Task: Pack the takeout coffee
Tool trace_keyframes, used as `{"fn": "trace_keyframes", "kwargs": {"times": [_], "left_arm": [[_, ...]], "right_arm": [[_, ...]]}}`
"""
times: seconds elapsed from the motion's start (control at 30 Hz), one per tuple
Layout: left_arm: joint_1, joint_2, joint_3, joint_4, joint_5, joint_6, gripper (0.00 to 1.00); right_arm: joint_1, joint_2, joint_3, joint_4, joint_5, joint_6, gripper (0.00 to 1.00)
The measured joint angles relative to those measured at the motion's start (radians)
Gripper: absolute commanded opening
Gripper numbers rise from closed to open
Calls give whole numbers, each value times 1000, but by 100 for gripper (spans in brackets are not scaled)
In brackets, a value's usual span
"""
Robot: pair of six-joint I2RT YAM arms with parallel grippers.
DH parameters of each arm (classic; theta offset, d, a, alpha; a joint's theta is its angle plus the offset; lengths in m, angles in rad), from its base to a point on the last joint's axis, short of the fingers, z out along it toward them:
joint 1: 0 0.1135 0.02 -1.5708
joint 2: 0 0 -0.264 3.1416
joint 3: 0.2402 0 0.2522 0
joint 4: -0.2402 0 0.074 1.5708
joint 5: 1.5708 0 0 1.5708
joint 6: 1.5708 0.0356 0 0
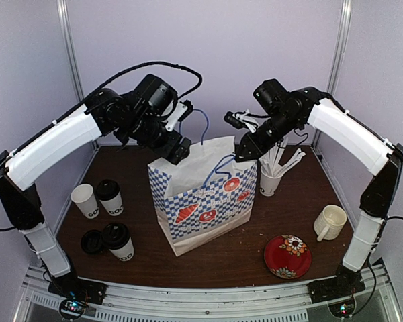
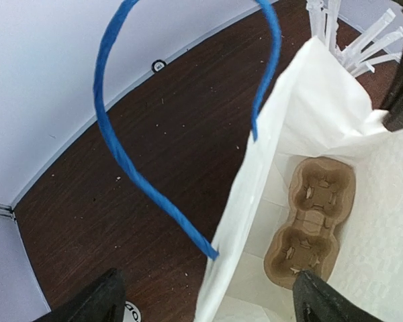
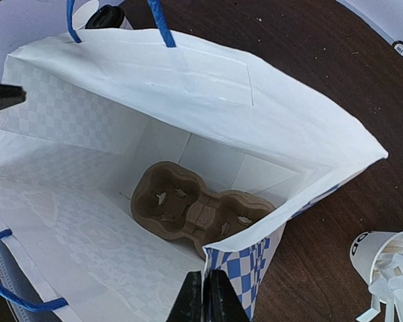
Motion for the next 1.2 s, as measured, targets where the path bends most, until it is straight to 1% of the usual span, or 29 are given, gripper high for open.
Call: {"fn": "trace_keyframes", "kwargs": {"times": [0.1, 0.23, 0.33, 0.4, 0.43, 0.47, 0.53, 0.6, 0.7, 0.77, 0.9, 1.0, 1.07, 1.2], "left_arm": [[47, 33, 12, 21, 42, 3, 76], [122, 37, 12, 56, 117, 1, 55], [167, 38, 12, 97, 196, 7, 21], [184, 39, 12, 129, 257, 12, 7], [188, 41, 12, 152, 297, 31, 2], [188, 44, 13, 166, 326, 31, 0], [188, 63, 35, 185, 396, 48, 0], [185, 92, 68, 201, 452, 59, 0], [183, 114, 90, 218, 517, 74, 0], [183, 112, 92, 229, 541, 82, 0], [175, 88, 75, 252, 592, 108, 0], [142, 25, 0, 271, 621, 140, 0], [90, -27, -66, 283, 621, 172, 0], [-69, -137, -207, 297, 613, 230, 0]], "right_arm": [[0, -2, -2, 1, -3, 0, 8], [0, -7, -2, 1, -3, 0, 8], [0, -9, -2, 2, -3, 0, 8], [0, -9, -2, 2, -3, 0, 10], [0, -9, -2, 2, -3, -1, 12], [0, -9, -1, 0, -3, -2, 17], [-3, -9, 7, -6, 0, -13, 32], [-11, -9, 29, -22, -1, -28, 42], [-35, -9, 92, -54, -13, -52, 55], [-69, -19, 124, -63, -31, -67, 62], [-124, -56, 134, -100, -82, -115, 68], [-137, -98, 128, -130, -119, -160, 70], [-137, -142, 109, -141, -137, -184, 70], [-137, -246, 64, -146, -161, -230, 71]]}}
